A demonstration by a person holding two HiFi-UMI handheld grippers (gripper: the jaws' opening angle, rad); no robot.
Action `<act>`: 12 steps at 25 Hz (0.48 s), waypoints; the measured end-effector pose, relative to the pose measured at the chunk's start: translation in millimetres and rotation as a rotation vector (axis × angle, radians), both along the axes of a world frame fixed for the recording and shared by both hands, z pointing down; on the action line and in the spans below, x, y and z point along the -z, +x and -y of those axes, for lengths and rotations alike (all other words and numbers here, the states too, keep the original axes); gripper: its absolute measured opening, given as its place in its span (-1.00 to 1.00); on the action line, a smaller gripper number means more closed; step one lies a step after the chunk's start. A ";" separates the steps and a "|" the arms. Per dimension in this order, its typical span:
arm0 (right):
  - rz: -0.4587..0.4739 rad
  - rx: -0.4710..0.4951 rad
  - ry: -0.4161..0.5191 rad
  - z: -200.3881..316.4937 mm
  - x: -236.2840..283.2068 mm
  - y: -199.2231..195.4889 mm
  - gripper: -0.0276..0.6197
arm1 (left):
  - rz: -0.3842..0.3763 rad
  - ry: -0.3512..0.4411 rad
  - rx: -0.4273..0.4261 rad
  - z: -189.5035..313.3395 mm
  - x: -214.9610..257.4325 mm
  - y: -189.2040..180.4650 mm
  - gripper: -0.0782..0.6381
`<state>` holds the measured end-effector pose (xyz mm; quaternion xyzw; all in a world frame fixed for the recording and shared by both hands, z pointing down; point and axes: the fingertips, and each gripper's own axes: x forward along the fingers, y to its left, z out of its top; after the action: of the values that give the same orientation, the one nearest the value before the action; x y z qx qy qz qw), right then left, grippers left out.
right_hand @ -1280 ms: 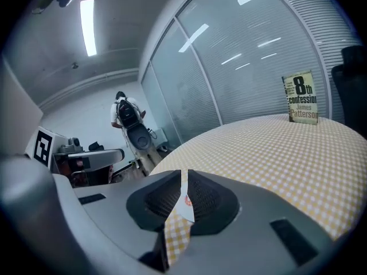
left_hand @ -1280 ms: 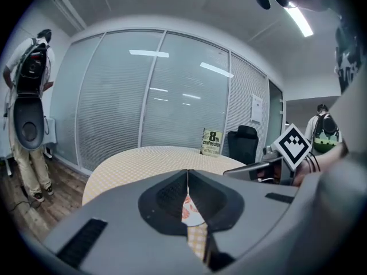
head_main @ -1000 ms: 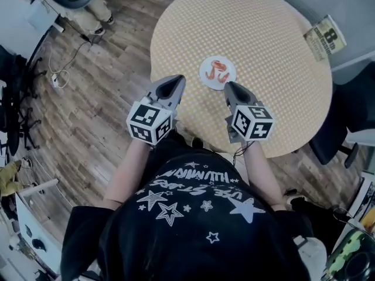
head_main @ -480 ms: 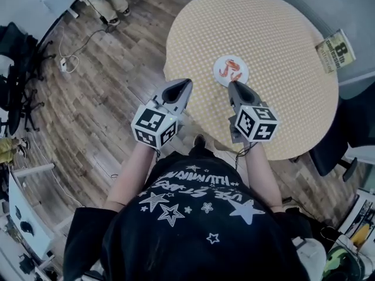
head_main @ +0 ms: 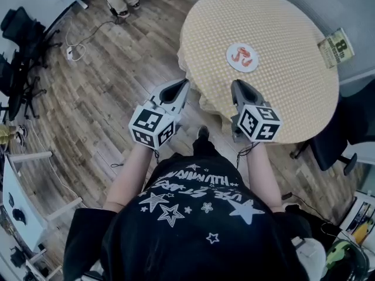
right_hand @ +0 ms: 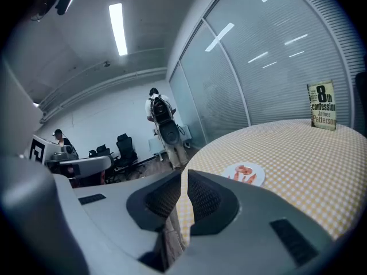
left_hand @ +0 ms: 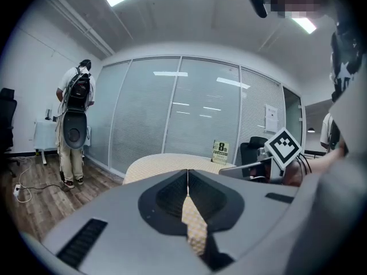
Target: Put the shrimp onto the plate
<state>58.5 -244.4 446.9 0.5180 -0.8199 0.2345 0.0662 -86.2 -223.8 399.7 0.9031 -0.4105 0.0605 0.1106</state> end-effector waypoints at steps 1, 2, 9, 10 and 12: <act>0.000 -0.004 0.006 -8.3 3.8 -4.0 -0.76 | -0.003 0.009 -0.002 -8.8 4.3 -3.7 -0.76; 0.000 -0.006 0.013 -17.5 7.6 -8.4 -0.76 | -0.007 0.015 -0.005 -18.0 8.1 -7.4 -0.76; -0.020 -0.014 0.048 -101.3 21.6 -26.6 -0.76 | -0.020 0.025 -0.039 -94.0 14.9 -21.9 -0.76; -0.020 -0.018 0.047 -113.6 21.3 -29.0 -0.76 | -0.021 0.025 -0.043 -104.9 14.8 -24.8 -0.76; -0.020 -0.024 0.042 -136.0 19.3 -34.6 -0.76 | -0.024 0.027 -0.046 -124.0 14.2 -31.5 -0.76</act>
<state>23.9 -108.3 427.6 0.5314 -0.8177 0.2127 0.0608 -117.7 -99.9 385.5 0.9144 -0.3890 0.0468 0.1018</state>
